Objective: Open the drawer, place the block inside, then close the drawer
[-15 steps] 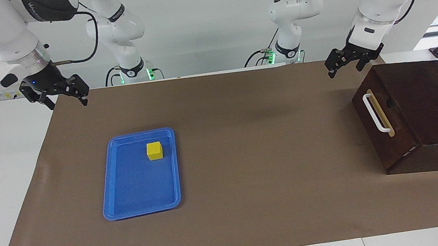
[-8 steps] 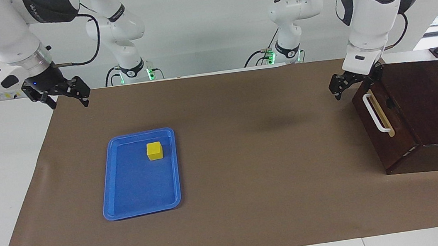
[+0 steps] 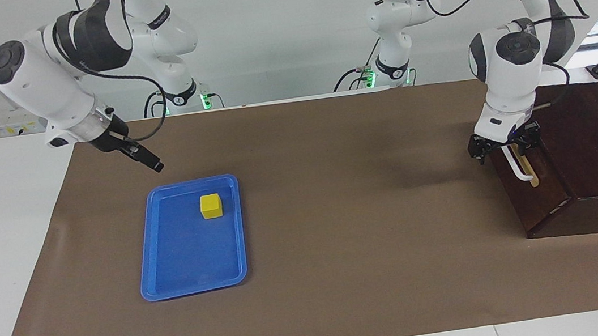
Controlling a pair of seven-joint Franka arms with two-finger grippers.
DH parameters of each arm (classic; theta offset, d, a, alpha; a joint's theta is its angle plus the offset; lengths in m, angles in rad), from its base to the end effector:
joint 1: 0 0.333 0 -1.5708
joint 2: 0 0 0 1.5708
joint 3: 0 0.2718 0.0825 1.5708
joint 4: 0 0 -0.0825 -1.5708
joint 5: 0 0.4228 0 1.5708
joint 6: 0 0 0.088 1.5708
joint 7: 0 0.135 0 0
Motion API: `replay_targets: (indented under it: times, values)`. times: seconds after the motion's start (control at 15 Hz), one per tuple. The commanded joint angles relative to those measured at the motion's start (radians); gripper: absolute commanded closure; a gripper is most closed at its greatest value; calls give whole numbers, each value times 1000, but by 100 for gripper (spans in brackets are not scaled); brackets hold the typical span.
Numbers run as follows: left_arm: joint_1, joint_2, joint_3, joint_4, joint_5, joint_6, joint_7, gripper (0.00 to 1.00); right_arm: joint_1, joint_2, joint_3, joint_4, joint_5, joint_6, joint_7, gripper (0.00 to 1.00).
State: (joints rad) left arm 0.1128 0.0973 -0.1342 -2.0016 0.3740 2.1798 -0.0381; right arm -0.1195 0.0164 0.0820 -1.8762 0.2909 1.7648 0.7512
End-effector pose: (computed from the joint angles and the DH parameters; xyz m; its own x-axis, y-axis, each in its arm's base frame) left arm 0.6163 0.0092 0.3301 0.9793 -0.1930 0.0617 -0.1660 -0.9389 -0.3015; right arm 0.5866 0.0110 0.4075 0.6347 -0.7182 -0.2854 -0.7658 -0.6340 -0.1076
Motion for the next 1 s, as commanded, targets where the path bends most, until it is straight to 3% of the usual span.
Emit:
replay_targets:
  times: [0.0,0.27,0.47,0.67,0.93]
  values:
    - [38,-7,-5,-51,31,72,35,0,-3,26,7,-101,118,143,196,0]
    - [10,-4,-7,-89,31,107,18,0,-3,94,7,-155,310,265,315,0]
    - [-10,4,-7,-88,31,120,-9,0,0,190,7,-144,352,298,329,0]
    - [-33,15,-12,-80,31,123,-46,0,14,284,7,-112,408,289,329,0]
    - [-139,13,-15,-77,28,86,-199,0,18,303,7,-116,450,263,329,0]
